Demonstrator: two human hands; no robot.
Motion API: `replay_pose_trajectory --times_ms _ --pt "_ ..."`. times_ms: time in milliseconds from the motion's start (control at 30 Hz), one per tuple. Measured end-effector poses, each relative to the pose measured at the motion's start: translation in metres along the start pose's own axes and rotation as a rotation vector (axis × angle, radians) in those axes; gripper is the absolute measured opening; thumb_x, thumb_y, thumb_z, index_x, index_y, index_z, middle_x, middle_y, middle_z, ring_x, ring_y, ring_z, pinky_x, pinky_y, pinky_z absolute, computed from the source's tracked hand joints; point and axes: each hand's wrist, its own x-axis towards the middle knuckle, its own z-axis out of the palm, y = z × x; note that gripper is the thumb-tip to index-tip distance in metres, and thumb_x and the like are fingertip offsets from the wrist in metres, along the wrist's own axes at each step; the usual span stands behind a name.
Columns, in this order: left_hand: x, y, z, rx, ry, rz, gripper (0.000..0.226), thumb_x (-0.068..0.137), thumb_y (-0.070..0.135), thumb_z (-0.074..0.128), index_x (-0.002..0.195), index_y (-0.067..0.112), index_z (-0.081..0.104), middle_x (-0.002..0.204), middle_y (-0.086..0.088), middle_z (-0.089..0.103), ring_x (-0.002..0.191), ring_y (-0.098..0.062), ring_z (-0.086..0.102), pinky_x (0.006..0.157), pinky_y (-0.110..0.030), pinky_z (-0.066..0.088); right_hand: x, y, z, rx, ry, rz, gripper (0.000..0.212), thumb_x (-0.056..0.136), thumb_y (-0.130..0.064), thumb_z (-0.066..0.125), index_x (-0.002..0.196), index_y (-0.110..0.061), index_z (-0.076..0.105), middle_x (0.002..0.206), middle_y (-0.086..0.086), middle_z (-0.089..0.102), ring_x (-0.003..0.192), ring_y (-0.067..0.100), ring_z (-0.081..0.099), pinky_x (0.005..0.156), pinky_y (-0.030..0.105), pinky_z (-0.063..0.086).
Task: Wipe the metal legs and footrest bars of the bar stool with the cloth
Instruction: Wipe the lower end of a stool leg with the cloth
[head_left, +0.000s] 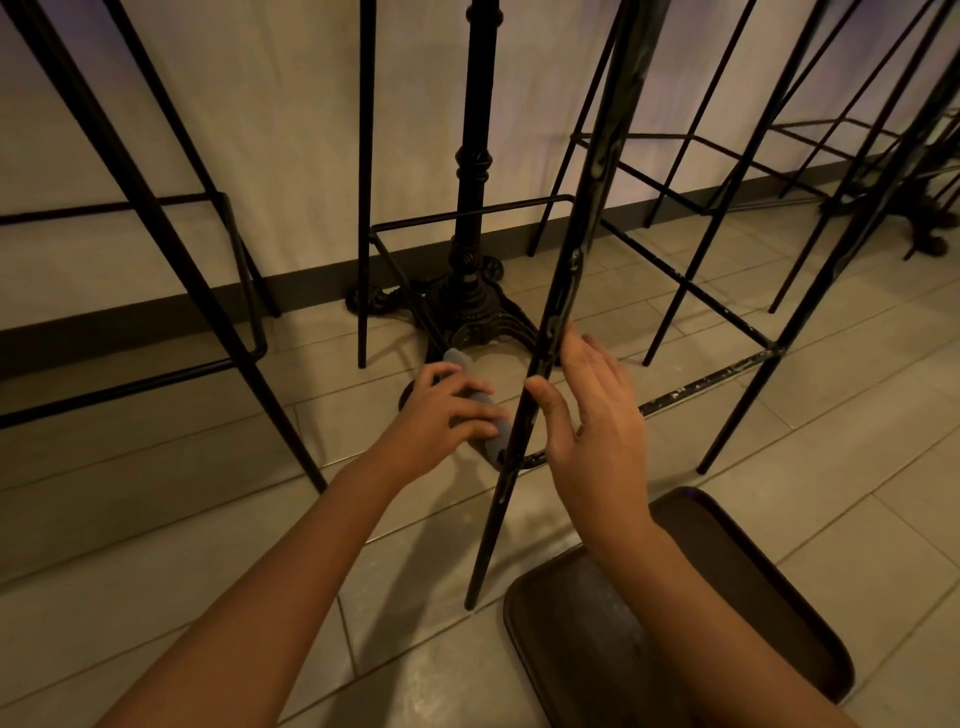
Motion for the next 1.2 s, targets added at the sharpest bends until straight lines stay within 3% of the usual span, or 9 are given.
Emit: replay_pose_trajectory --times_ms 100,200,333,500,633,833,1000,1200 --pt "-0.008 0.001 0.000 -0.054 -0.034 0.034 0.029 0.079 0.026 0.066 0.108 0.030 0.065 0.129 0.014 0.046 0.123 -0.003 0.013 0.107 -0.025 0.018 0.000 0.000 -0.001 0.002 0.004 0.007 0.048 0.091 -0.027 0.046 0.133 -0.005 0.045 0.126 0.010 0.057 0.124 0.026 0.045 0.104 0.039 0.035" --pt "-0.009 0.001 0.003 0.017 -0.042 0.063 0.035 0.077 0.024 0.069 0.110 0.031 0.064 0.130 0.012 0.044 0.127 -0.008 0.014 0.107 -0.025 0.017 -0.001 0.000 -0.002 0.018 0.002 0.015 0.048 0.091 -0.027 0.046 0.133 -0.006 0.044 0.127 0.009 0.056 0.125 0.025 0.044 0.104 0.040 0.036" --pt "-0.006 0.006 0.006 -0.002 -0.010 0.069 0.027 0.075 0.020 0.071 0.101 0.027 0.068 0.120 0.009 0.051 0.126 -0.012 0.018 0.106 -0.024 0.019 0.000 -0.002 -0.002 0.016 -0.003 0.024 0.049 0.090 -0.029 0.045 0.133 -0.006 0.044 0.127 0.009 0.056 0.125 0.026 0.044 0.103 0.038 0.036" --pt "-0.006 0.010 0.006 -0.069 0.004 0.079 0.021 0.073 0.012 0.071 0.094 0.016 0.071 0.111 0.003 0.057 0.122 -0.009 0.023 0.100 -0.015 0.018 -0.001 -0.001 -0.001 -0.005 -0.007 0.048 0.049 0.091 -0.030 0.044 0.133 -0.006 0.045 0.127 0.010 0.057 0.125 0.027 0.044 0.105 0.032 0.030" --pt "-0.012 0.015 0.009 -0.114 0.083 0.068 0.018 0.072 0.005 0.071 0.088 0.011 0.072 0.098 0.007 0.055 0.111 -0.008 0.033 0.092 0.002 0.019 -0.001 -0.002 -0.001 0.006 -0.018 0.050 0.048 0.091 -0.030 0.044 0.135 -0.008 0.043 0.128 0.007 0.055 0.126 0.024 0.044 0.107 0.029 0.028" --pt "-0.023 0.029 0.010 -0.195 0.156 0.020 0.017 0.073 -0.005 0.067 0.086 0.006 0.071 0.095 -0.008 0.056 0.092 0.012 0.041 0.082 0.007 0.029 -0.002 -0.002 0.000 0.033 -0.012 0.057 0.048 0.091 -0.028 0.045 0.133 -0.006 0.045 0.127 0.009 0.056 0.123 0.027 0.047 0.104 0.033 0.032" --pt "-0.026 0.035 0.013 -0.113 0.227 -0.010 0.018 0.075 -0.003 0.067 0.086 0.011 0.071 0.080 0.017 0.047 0.086 0.001 0.042 0.082 0.002 0.030 0.001 0.002 -0.002 0.067 -0.038 0.008 0.048 0.091 -0.029 0.046 0.134 -0.006 0.045 0.126 0.009 0.057 0.123 0.026 0.047 0.103 0.040 0.040" --pt "-0.030 0.048 0.015 -0.063 0.284 -0.086 0.014 0.078 -0.003 0.064 0.087 0.004 0.071 0.077 0.022 0.043 0.085 -0.010 0.044 0.080 0.000 0.033 0.004 0.011 -0.007 0.109 -0.100 -0.046 0.050 0.091 -0.033 0.043 0.135 -0.010 0.043 0.129 0.006 0.055 0.123 0.025 0.046 0.104 0.035 0.036"
